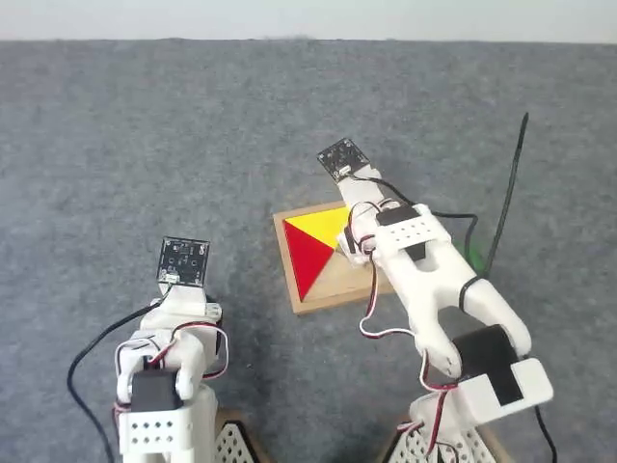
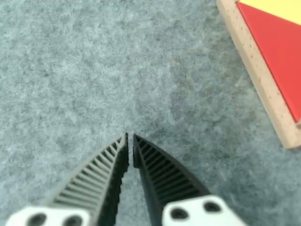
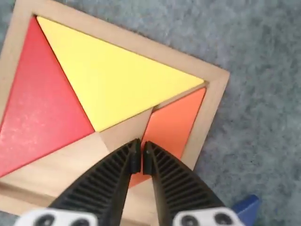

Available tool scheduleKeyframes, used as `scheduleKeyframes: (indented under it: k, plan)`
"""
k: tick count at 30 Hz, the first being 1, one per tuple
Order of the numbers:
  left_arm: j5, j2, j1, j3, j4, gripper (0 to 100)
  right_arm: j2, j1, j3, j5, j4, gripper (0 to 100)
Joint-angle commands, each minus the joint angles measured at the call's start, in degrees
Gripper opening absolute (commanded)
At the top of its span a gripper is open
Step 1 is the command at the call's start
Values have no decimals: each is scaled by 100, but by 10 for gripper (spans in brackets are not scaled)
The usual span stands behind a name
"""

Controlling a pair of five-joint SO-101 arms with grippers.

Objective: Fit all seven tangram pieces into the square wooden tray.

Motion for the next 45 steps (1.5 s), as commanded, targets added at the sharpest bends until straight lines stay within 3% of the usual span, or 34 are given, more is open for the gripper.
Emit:
scheduleKeyframes:
  k: [1, 10, 18, 29, 45]
  plan:
    - [-9, -97, 26, -57, 18, 21, -567, 92, -149, 9, -22, 37]
    - [-9, -97, 26, -57, 18, 21, -1877, 92, 738, 18, 251, 37]
    - [-9, -97, 26, -57, 18, 21, -980, 84, 888, 53, -92, 37]
    - [-9, -97, 26, -57, 18, 21, 215, 101, -79, 53, -75, 37]
    - [-9, -97, 26, -57, 18, 21, -998, -4, 202, 9, 541, 37]
